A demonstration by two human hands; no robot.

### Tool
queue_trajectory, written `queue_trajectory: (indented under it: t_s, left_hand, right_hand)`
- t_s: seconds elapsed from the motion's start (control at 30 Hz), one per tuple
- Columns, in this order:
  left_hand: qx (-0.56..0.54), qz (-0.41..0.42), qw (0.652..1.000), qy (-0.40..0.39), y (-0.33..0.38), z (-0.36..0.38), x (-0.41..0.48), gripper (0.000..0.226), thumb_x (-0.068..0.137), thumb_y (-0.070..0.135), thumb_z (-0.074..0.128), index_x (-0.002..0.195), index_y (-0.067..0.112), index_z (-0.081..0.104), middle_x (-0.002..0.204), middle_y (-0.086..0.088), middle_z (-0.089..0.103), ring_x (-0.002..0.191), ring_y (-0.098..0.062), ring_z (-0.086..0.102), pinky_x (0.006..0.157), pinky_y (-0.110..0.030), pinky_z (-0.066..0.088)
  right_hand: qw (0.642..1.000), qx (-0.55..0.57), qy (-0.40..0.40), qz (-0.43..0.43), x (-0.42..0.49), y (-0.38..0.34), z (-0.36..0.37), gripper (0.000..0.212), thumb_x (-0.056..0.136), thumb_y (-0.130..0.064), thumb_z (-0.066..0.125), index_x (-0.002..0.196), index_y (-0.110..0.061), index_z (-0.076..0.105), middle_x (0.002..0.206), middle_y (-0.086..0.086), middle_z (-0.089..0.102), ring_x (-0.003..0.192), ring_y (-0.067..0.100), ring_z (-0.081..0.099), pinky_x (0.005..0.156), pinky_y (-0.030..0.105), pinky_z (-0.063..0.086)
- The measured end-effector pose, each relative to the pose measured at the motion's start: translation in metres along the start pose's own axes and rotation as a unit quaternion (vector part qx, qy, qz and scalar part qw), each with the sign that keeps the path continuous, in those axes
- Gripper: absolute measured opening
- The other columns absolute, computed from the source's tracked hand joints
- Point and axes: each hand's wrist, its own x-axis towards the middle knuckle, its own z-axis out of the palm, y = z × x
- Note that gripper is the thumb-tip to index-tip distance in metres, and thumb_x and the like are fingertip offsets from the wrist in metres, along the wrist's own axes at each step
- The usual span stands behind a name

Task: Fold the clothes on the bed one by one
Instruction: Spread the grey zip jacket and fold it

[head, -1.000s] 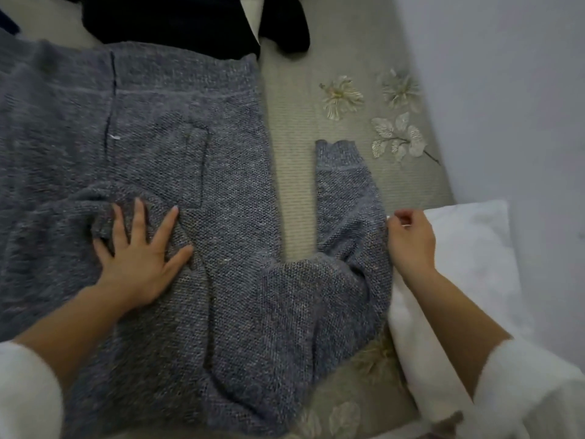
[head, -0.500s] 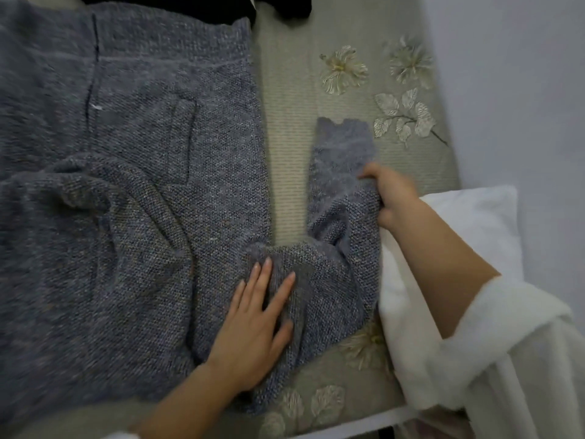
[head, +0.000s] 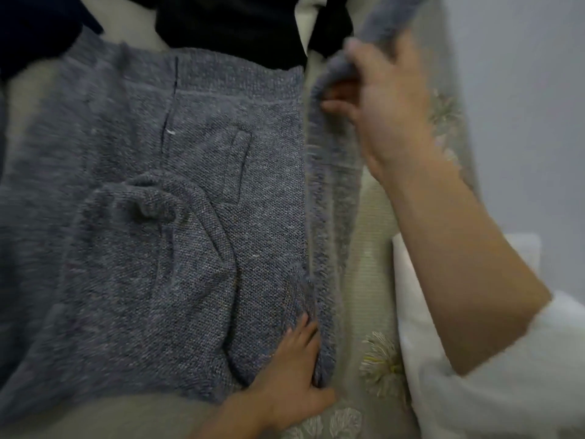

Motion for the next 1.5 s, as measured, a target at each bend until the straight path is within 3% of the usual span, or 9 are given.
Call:
queue_trajectory:
  t_s: [0.13,0.3,0.53,0.67,0.77,0.87,1.0,1.23,1.5]
  left_hand:
    - [-0.173,-0.020,0.984,0.036,-0.001,-0.020,-0.011,0.046,0.071,0.044,0.071,0.108,0.050,0.046,0.110,0.037,0.043,0.108,0.021,0.042,0.087,0.000,0.033]
    - [-0.384,-0.115,0.915,0.052,-0.005,-0.029,-0.016,0.030,0.087,0.058,0.056,0.112,0.042,0.057,0.115,0.032,0.059,0.106,0.016,0.052,0.090,-0.007,0.039]
    - [-0.384,-0.123,0.915,-0.008,-0.011,-0.046,-0.032,0.018,0.092,0.015,0.060,0.075,0.018,0.062,0.072,0.009,0.062,0.069,-0.002,0.058,0.072,-0.020,0.042]
    - [-0.493,-0.195,0.842,0.101,-0.024,-0.107,-0.027,0.010,0.087,0.019,0.062,0.097,0.023,0.063,0.098,0.010,0.073,0.093,-0.006,0.068,0.081,-0.022,0.053]
    - [-0.525,-0.170,0.816,0.172,-0.027,-0.162,-0.007,0.050,0.075,0.028,0.068,0.121,0.014,0.054,0.125,-0.002,0.060,0.116,-0.018,0.056,0.096,-0.033,0.047]
    - [-0.524,-0.169,0.800,0.239,-0.023,-0.208,0.022,0.024,0.087,0.025,0.063,0.109,0.018,0.057,0.119,-0.005,0.064,0.107,-0.018,0.061,0.099,-0.035,0.044]
    - [-0.558,-0.224,0.734,0.316,-0.014,-0.252,0.064,0.045,0.083,0.033,0.070,0.121,0.014,0.057,0.114,-0.012,0.067,0.100,-0.030,0.066,0.093,-0.047,0.050]
    - [-0.554,-0.037,0.756,0.348,-0.020,-0.312,0.055,0.026,0.089,0.038,0.059,0.095,0.021,0.077,0.102,-0.002,0.074,0.094,-0.022,0.071,0.077,-0.038,0.059]
    - [-0.516,-0.222,0.746,0.358,-0.104,-0.331,0.008,0.020,0.100,0.020,0.038,0.101,0.016,0.058,0.110,0.001,0.064,0.090,-0.014,0.065,0.083,-0.035,0.049]
  right_hand:
    - [0.948,-0.198,-0.235,0.080,0.002,0.035,0.047,0.043,0.094,-0.017,0.058,0.136,-0.016,0.052,0.118,-0.002,0.063,0.097,0.005,0.059,0.076,0.017,0.046]
    - [0.926,-0.306,-0.175,0.135,-0.032,0.099,-0.007,0.015,0.090,-0.014,0.060,0.101,-0.022,0.067,0.085,-0.007,0.064,0.074,0.010,0.056,0.057,0.014,0.043]
    - [0.911,-0.347,-0.061,0.214,-0.087,0.153,-0.086,0.021,0.085,-0.004,0.060,0.080,-0.023,0.067,0.079,0.002,0.068,0.079,0.019,0.062,0.081,0.039,0.049]
    - [0.911,-0.367,-0.058,0.177,-0.097,0.163,-0.082,0.016,0.087,-0.009,0.060,0.087,-0.024,0.065,0.078,-0.006,0.065,0.076,0.011,0.059,0.072,0.023,0.046]
    - [0.906,-0.388,-0.070,0.153,-0.101,0.165,-0.071,0.013,0.089,-0.013,0.059,0.094,-0.024,0.065,0.083,-0.014,0.063,0.077,-0.002,0.056,0.064,0.007,0.040]
    - [0.908,-0.403,-0.025,0.110,-0.111,0.163,-0.063,0.015,0.089,-0.011,0.058,0.098,-0.016,0.068,0.088,-0.009,0.064,0.084,0.008,0.059,0.077,0.022,0.048]
    - [0.889,-0.452,0.008,0.074,-0.133,0.168,-0.055,0.023,0.090,-0.016,0.057,0.112,-0.017,0.062,0.103,-0.011,0.054,0.103,0.007,0.045,0.089,0.023,0.035]
    - [0.916,-0.347,0.174,0.100,-0.136,0.176,-0.060,0.025,0.093,-0.013,0.054,0.118,-0.011,0.055,0.112,-0.006,0.048,0.116,0.017,0.044,0.097,0.023,0.030]
    - [0.923,-0.339,-0.066,0.168,-0.108,0.184,-0.048,0.046,0.088,-0.013,0.057,0.133,-0.020,0.053,0.128,-0.005,0.049,0.126,0.012,0.037,0.109,0.030,0.029]
